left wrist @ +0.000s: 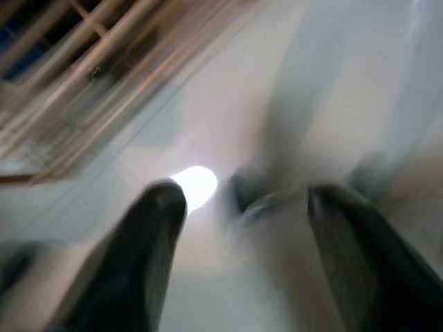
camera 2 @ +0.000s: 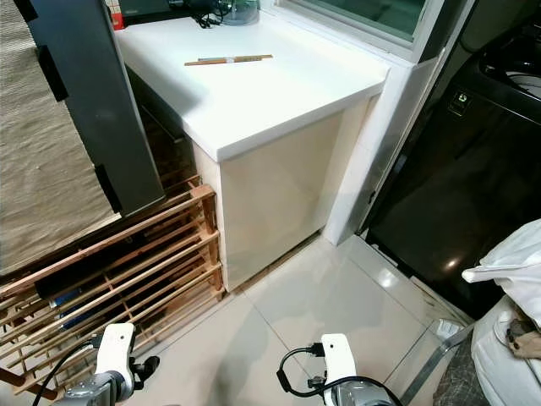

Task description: Clothes washing

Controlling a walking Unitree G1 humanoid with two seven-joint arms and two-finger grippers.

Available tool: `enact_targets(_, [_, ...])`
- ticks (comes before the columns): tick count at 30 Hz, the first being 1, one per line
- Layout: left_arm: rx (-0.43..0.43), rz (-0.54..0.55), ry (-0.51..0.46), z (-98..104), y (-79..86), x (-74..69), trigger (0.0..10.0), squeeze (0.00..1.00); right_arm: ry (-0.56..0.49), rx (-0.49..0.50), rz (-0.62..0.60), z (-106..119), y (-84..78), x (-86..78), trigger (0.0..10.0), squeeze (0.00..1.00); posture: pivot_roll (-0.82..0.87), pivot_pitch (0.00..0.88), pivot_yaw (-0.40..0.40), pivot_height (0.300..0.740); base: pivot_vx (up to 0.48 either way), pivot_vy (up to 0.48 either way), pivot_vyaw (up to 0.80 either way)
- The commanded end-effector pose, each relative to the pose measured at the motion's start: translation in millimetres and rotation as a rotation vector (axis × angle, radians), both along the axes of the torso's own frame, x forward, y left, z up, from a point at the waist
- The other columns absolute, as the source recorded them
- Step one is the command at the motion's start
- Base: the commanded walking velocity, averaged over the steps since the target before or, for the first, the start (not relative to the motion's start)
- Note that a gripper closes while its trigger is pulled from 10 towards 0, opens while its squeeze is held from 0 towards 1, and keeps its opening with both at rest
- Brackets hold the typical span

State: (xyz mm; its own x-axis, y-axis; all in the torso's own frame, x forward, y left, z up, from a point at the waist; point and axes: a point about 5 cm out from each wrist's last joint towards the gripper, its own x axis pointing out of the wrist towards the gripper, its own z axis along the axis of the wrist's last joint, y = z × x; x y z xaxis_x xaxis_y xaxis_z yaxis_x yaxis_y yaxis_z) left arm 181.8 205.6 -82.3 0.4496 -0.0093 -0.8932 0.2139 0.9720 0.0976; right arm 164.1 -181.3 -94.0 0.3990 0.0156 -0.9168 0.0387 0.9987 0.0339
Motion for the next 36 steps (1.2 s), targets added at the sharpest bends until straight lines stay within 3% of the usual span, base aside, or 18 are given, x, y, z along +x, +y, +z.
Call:
enact_targets(1, [0.101, -0.102, 0.018, 4, 7.6, 5.9, 10.0, 0.00, -0.016, -0.038, -0.054, -1, -7.1, -3.7, 10.0, 0.00, -0.04, 0.000, 0.072, 0.740, 0.000, 0.000, 0.00])
enact_targets(5, [0.103, -0.128, 0.011, 4, 2.6, 8.9, 10.0, 0.00, -0.051, -0.066, -0.040, 2, -12.2, 2.7, 10.0, 0.00, -0.04, 0.000, 0.072, 0.740, 0.000, 0.000, 0.00])
enact_targets(10, [0.131, -0.109, -0.012, 6, 8.4, 11.0, 10.0, 0.00, -0.086, -0.070, -0.042, 5, -12.0, 7.9, 10.0, 0.00, -0.04, 0.000, 0.069, 0.740, 0.000, 0.000, 0.00])
enact_targets(11, [0.155, -0.098, -0.033, 9, 12.7, 14.0, 10.0, 1.00, -0.120, -0.084, -0.041, 8, -12.0, 13.7, 10.0, 0.00, -0.04, 0.000, 0.067, 0.740, 0.000, 0.000, 0.00])
enact_targets(12, [0.163, -0.077, -0.081, 13, 18.0, 19.6, 10.0, 1.00, -0.158, -0.092, -0.026, 12, -11.8, 21.0, 10.0, 0.76, -0.04, 0.000, 0.066, 0.740, 0.000, 0.000, 0.00])
enact_targets(13, [0.170, -0.063, -0.116, 16, 21.9, 23.6, 10.0, 1.00, -0.186, -0.098, -0.015, 15, -11.7, 26.1, 10.0, 1.00, -0.04, 0.000, 0.065, 0.740, 0.000, 0.000, 0.00])
enact_targets(16, [0.187, 0.041, -0.270, 37, 43.8, 43.5, 10.0, 1.00, -0.355, -0.074, -0.007, 35, -10.2, 56.4, 10.0, 1.00, -0.04, 0.000, 0.057, 0.740, 0.000, 0.000, 0.00])
enact_targets(18, [0.130, 0.098, -0.383, 52, 52.1, 57.1, 10.0, 1.00, -0.438, -0.074, 0.019, 47, -8.6, 71.6, 10.0, 1.00, -0.03, 0.000, 0.042, 0.740, 0.000, 0.000, 0.00])
enact_targets(19, [0.046, 0.110, -0.521, 69, 53.4, 71.3, 10.0, 1.00, -0.506, -0.081, 0.059, 60, -6.5, 84.0, 10.0, 1.00, -0.02, 0.000, 0.030, 0.740, 0.000, 0.000, 0.00])
enact_targets(23, [-0.021, 0.088, -0.596, 83, 48.4, 82.3, 10.0, 1.00, -0.565, -0.077, 0.090, 73, -4.6, 92.6, 10.0, 1.00, 0.00, 0.000, 0.013, 0.740, 0.000, 0.000, 0.00])
enact_targets(26, [-0.097, -0.056, -0.765, 115, 22.0, 101.0, 10.0, 1.00, -0.699, -0.060, 0.069, 102, -8.5, 102.1, 10.0, 1.00, 0.02, 0.000, -0.006, 0.740, 0.000, 0.000, 0.00])
enact_targets(27, [-0.097, -0.056, -0.765, 115, 22.0, 101.0, 10.0, 1.00, -0.699, -0.060, 0.069, 102, -8.5, 102.1, 10.0, 1.00, 0.02, 0.000, -0.006, 0.740, 0.000, 0.000, 0.00])
enact_targets(29, [-0.121, -0.134, -0.865, 139, 1.3, 109.4, 10.0, 1.00, -0.787, -0.064, 0.040, 125, -14.5, 105.8, 10.0, 1.00, 0.02, 0.000, -0.013, 0.740, 0.000, 0.000, 0.00])
enact_targets(33, [-0.151, -0.164, -1.004, 171, -25.0, 119.8, 10.0, 1.00, -0.927, -0.063, 0.021, 165, -18.4, 113.4, 10.0, 1.00, 0.01, 0.000, -0.011, 0.740, 0.000, 0.000, 0.00])
enact_targets(34, [-0.180, -0.162, -1.019, 176, -30.0, 121.0, 10.0, 0.96, -0.954, -0.061, 0.026, 173, -17.5, 115.1, 10.0, 1.00, 0.00, 0.000, 0.000, 0.740, 0.000, 0.000, 0.00])
enact_targets(35, [-0.251, -0.167, -1.045, 186, -39.9, 122.0, 10.0, 0.00, -1.000, -0.061, 0.050, 189, -13.7, 118.7, 10.0, 1.00, -0.01, 0.000, 0.009, 0.740, 0.000, 0.000, 0.00])
enact_targets(36, [-0.251, -0.167, -1.045, 186, -39.9, 122.0, 10.0, 0.00, -1.000, -0.061, 0.050, 189, -13.7, 118.7, 10.0, 1.00, -0.01, 0.000, 0.009, 0.740, 0.000, 0.000, 0.00])
